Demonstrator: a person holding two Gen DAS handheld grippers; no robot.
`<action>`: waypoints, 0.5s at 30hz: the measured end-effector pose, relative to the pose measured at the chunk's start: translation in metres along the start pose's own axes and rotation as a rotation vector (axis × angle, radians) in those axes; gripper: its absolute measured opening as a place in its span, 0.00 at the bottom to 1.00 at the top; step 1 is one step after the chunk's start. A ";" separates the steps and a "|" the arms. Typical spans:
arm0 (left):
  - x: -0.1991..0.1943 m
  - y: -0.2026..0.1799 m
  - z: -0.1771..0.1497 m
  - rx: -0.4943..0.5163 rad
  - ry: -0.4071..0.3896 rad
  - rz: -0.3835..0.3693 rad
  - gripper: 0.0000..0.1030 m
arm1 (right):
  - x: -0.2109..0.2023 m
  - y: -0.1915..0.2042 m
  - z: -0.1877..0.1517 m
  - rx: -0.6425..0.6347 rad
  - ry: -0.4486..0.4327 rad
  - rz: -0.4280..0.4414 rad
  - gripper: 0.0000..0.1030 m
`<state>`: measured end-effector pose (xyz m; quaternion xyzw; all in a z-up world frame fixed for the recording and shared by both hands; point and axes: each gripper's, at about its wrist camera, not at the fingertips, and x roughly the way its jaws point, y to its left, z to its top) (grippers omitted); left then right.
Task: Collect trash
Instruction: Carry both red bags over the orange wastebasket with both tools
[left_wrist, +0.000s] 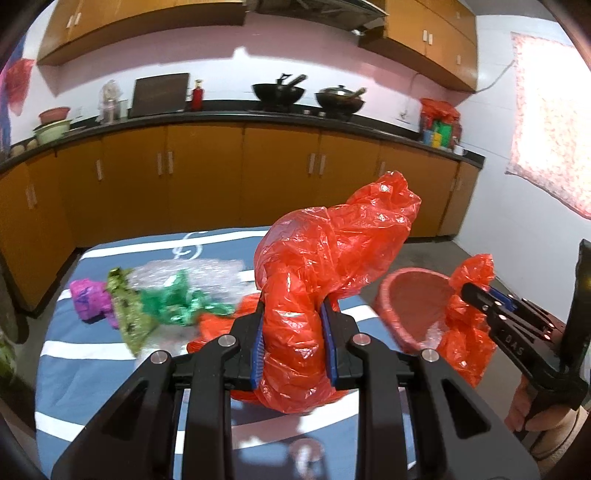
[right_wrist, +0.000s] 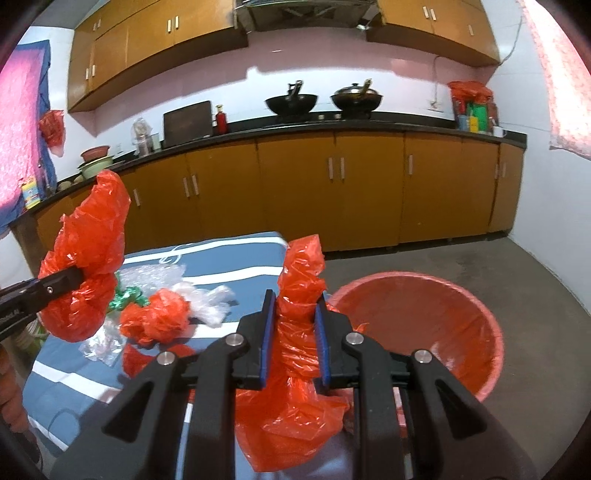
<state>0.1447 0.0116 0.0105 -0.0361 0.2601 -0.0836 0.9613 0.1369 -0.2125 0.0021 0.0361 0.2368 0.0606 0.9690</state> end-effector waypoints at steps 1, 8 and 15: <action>0.001 -0.007 0.000 0.008 0.001 -0.011 0.25 | -0.002 -0.006 0.000 0.005 -0.003 -0.011 0.20; 0.014 -0.035 0.003 0.036 0.019 -0.077 0.25 | -0.004 -0.037 0.001 0.025 -0.015 -0.074 0.20; 0.028 -0.065 0.008 0.075 0.026 -0.128 0.25 | 0.000 -0.064 0.000 0.045 -0.021 -0.131 0.20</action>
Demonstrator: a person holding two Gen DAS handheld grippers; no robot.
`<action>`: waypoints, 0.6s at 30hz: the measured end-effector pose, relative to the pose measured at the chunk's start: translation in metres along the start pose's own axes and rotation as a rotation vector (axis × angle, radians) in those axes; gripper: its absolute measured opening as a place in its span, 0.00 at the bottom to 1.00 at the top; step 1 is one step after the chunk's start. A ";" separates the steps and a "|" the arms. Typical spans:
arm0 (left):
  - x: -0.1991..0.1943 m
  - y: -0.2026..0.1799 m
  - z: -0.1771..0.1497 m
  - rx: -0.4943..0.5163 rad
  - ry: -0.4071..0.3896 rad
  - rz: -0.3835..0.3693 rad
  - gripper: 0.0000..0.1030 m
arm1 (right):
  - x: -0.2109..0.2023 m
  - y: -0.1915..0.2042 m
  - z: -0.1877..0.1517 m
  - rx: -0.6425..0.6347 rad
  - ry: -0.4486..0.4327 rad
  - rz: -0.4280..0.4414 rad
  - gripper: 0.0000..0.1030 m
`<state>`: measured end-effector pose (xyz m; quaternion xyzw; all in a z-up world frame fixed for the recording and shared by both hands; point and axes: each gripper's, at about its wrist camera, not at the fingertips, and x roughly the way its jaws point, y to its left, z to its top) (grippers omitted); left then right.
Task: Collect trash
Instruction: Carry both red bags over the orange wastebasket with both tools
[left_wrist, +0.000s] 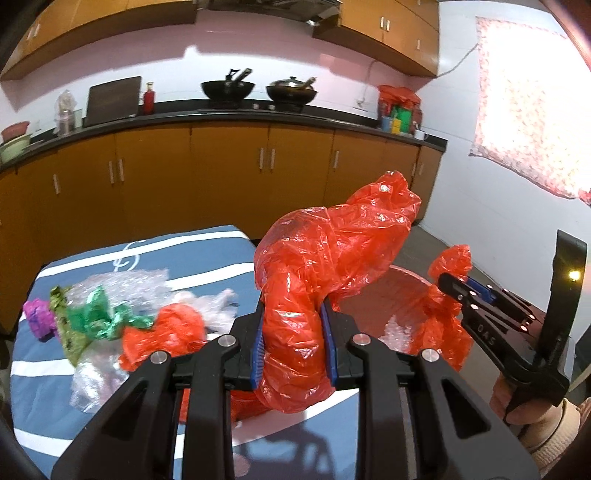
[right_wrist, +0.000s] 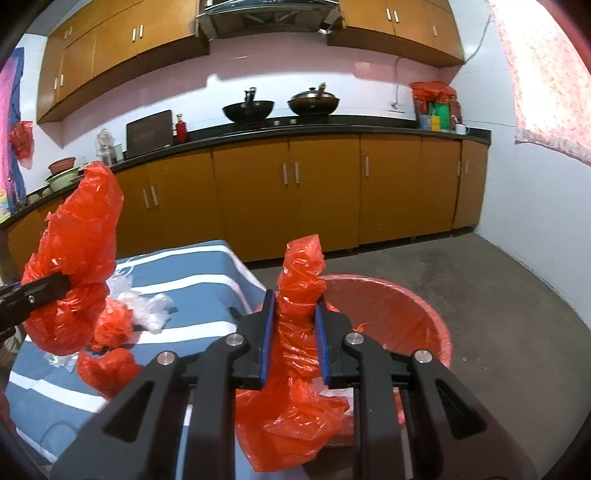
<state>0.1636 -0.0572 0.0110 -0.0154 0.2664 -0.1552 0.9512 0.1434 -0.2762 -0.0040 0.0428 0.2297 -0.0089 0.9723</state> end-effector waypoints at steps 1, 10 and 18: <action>0.003 -0.003 0.001 0.003 0.003 -0.007 0.25 | 0.000 -0.003 -0.001 0.003 -0.002 -0.009 0.20; 0.040 -0.035 0.013 0.026 0.032 -0.082 0.25 | 0.015 -0.037 0.004 0.027 -0.011 -0.087 0.20; 0.078 -0.058 0.017 0.027 0.078 -0.140 0.26 | 0.034 -0.065 0.006 0.055 -0.005 -0.130 0.20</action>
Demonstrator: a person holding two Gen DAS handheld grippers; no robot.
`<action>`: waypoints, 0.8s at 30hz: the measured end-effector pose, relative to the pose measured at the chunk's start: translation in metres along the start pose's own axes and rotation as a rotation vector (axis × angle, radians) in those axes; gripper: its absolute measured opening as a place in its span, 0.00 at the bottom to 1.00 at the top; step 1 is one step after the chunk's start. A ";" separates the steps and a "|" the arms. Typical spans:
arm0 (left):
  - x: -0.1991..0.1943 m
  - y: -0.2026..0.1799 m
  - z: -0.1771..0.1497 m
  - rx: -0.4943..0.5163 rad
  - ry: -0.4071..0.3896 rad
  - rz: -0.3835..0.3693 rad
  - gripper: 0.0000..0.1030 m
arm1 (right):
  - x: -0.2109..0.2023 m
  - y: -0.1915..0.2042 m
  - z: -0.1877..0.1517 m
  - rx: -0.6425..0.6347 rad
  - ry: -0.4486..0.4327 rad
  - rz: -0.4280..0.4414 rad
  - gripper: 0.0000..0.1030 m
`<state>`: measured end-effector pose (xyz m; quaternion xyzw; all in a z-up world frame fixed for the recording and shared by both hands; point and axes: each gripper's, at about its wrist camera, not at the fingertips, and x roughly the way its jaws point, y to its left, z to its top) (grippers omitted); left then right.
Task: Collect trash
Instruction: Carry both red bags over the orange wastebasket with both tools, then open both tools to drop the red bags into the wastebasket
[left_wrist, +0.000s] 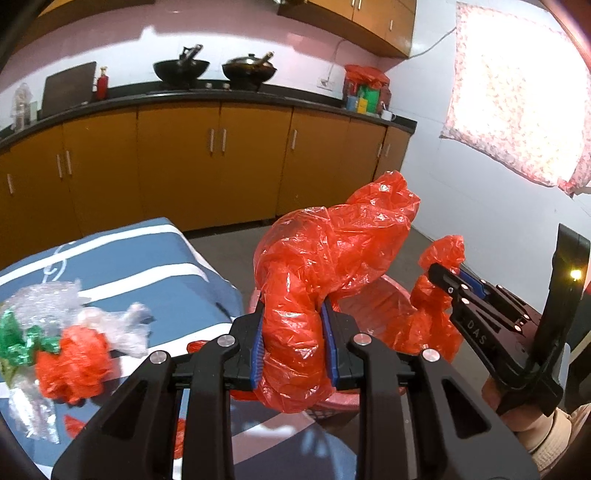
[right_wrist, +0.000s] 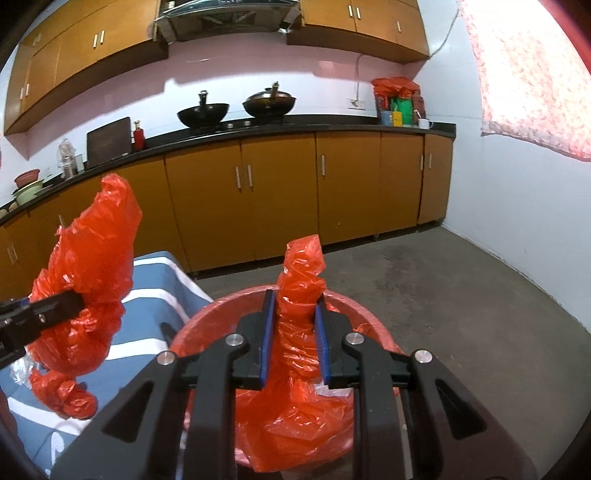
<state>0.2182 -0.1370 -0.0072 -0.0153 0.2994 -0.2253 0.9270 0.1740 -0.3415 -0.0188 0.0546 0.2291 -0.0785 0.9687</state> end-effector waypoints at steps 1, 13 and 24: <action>0.004 -0.002 0.000 0.004 0.005 -0.005 0.26 | 0.003 -0.003 0.000 0.003 0.002 -0.003 0.20; 0.057 -0.030 -0.003 0.040 0.075 -0.044 0.27 | 0.034 -0.015 -0.005 0.007 0.023 -0.005 0.21; 0.086 -0.038 -0.001 0.048 0.109 -0.050 0.29 | 0.046 -0.024 -0.005 0.034 0.026 0.020 0.23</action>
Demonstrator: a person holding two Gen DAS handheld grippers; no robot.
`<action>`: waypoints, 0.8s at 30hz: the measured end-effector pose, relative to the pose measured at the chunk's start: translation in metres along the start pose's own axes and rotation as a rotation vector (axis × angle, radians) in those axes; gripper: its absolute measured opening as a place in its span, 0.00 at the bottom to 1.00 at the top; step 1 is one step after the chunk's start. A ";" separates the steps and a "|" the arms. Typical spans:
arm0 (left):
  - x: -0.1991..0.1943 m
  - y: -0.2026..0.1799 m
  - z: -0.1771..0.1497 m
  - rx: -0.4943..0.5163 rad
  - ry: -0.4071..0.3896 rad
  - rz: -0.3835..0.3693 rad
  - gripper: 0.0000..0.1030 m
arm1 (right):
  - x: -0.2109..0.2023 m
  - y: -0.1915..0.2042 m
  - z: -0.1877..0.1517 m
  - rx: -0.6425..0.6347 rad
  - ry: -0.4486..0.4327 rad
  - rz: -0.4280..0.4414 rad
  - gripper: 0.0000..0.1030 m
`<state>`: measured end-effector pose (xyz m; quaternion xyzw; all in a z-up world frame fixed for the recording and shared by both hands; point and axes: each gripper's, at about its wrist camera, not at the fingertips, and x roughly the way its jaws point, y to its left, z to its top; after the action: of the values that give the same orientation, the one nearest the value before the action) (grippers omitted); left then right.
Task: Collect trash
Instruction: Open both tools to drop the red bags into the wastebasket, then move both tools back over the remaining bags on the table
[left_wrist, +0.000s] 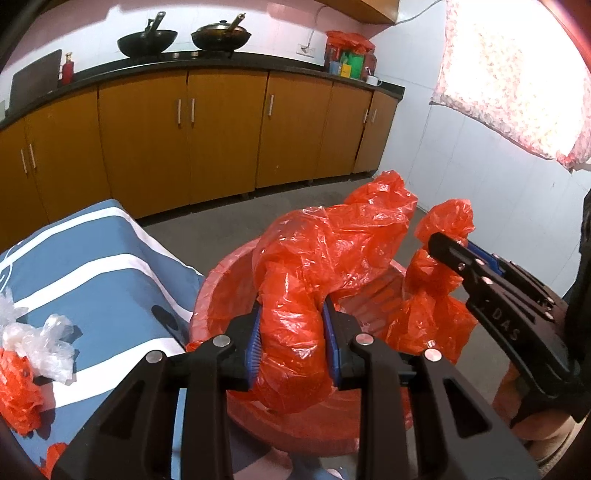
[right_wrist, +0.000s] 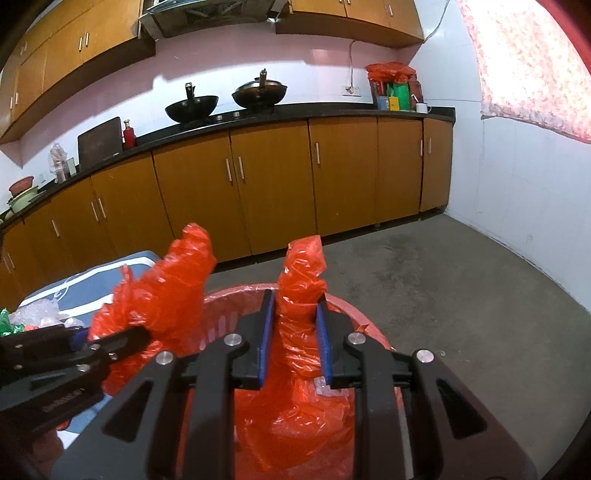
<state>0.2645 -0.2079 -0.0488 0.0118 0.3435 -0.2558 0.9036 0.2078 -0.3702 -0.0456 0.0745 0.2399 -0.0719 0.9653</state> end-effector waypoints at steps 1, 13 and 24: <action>0.002 -0.001 0.000 0.000 0.002 -0.001 0.29 | -0.001 -0.001 -0.001 0.000 -0.001 0.004 0.25; -0.001 0.006 -0.002 -0.013 0.006 -0.006 0.56 | -0.013 -0.004 -0.002 0.006 -0.010 0.016 0.39; -0.071 0.046 -0.010 -0.073 -0.093 0.079 0.59 | -0.035 0.029 0.004 -0.049 -0.026 0.070 0.46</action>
<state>0.2347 -0.1340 -0.0194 -0.0195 0.3095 -0.2076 0.9278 0.1842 -0.3386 -0.0224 0.0583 0.2263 -0.0332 0.9717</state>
